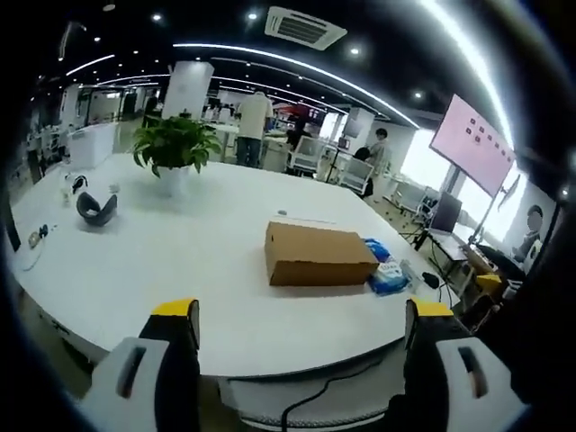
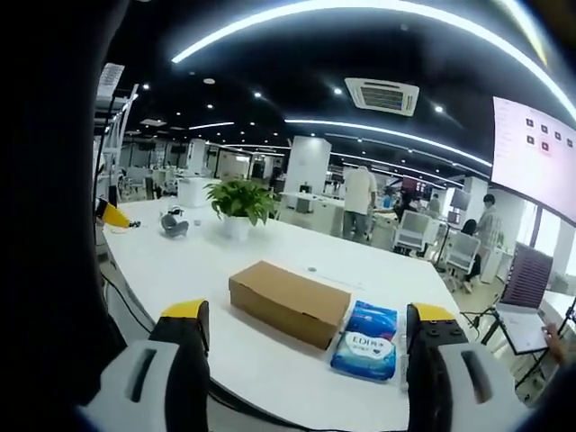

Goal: Operate the shoe box by opening the lid, removing the specified soft item, and placing it in the target area until the item is outside and the box remains undamaged.

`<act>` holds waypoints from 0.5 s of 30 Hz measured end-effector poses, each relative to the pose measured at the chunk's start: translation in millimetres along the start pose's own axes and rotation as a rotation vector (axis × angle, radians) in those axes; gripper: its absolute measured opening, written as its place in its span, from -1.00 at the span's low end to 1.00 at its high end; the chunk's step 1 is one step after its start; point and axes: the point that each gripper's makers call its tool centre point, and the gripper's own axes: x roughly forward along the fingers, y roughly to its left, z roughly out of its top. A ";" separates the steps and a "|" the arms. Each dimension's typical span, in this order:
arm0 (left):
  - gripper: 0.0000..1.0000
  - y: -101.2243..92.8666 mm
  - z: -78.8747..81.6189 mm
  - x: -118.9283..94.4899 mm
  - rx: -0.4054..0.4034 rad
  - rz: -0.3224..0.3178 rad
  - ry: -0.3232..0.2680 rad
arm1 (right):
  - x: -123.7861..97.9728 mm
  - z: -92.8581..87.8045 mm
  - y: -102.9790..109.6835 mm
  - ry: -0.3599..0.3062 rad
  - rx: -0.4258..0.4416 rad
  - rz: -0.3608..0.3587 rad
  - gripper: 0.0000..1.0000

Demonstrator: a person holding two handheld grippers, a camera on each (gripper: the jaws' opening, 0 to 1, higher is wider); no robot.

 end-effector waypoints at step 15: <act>0.88 -2.3 -20.6 5.7 -0.018 -0.020 0.074 | 0.0 -17.1 15.6 0.031 0.023 0.003 0.74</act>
